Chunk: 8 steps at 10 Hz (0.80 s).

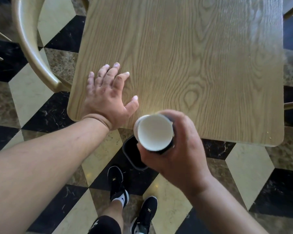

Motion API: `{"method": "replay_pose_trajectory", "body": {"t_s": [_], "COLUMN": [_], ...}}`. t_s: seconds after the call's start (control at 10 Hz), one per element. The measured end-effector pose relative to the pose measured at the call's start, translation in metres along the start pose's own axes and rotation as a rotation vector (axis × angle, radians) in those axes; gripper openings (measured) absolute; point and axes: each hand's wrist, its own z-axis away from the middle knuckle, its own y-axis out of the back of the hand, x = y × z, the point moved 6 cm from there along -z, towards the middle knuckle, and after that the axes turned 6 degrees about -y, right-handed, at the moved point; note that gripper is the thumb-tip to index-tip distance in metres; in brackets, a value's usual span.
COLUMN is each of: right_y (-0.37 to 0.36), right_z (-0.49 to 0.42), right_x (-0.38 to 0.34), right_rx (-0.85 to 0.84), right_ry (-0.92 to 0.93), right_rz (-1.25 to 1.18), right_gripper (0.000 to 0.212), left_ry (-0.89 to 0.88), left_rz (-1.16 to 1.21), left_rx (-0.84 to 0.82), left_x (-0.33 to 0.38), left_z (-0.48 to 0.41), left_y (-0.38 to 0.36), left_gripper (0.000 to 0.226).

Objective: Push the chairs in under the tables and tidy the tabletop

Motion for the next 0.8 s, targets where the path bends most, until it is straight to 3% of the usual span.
{"method": "replay_pose_trajectory", "body": {"t_s": [0.1,0.2,0.4,0.5,0.6,0.7,0.8], "right_y": [-0.008,-0.017,-0.051,-0.068,-0.083,-0.08,-0.068], "right_z": [0.026,0.04,0.053,0.058,0.067,0.062,0.041], "right_x": [-0.004,0.001,0.048,0.084,0.11,0.1,0.063], "right_rx": [-0.073,-0.129,-0.308,-0.465,-0.736,-0.727,-0.526], "right_ry": [0.108,0.105,-0.106,-0.238,-0.365,-0.274,-0.051], "right_rz": [0.04,0.06,0.14,0.289,0.381,0.457,0.367], "right_gripper": [0.069,0.066,0.067,0.083,0.089,0.064,0.033], "left_ry": [-0.001,0.001,0.014,0.007,0.006,-0.002,0.003], "left_rz": [-0.006,-0.016,-0.011,-0.012,-0.003,-0.01,-0.002], "left_rx": [0.002,-0.012,-0.032,-0.051,-0.053,-0.041,-0.044], "left_x": [-0.001,-0.002,-0.002,-0.001,-0.001,-0.001,-0.002], "left_z": [0.0,0.001,0.001,0.002,0.002,0.001,0.001], "left_y": [-0.001,-0.002,-0.002,-0.002,-0.001,0.0,0.001], "left_gripper": [0.076,0.076,0.075,0.075,0.075,0.075,0.075]}}
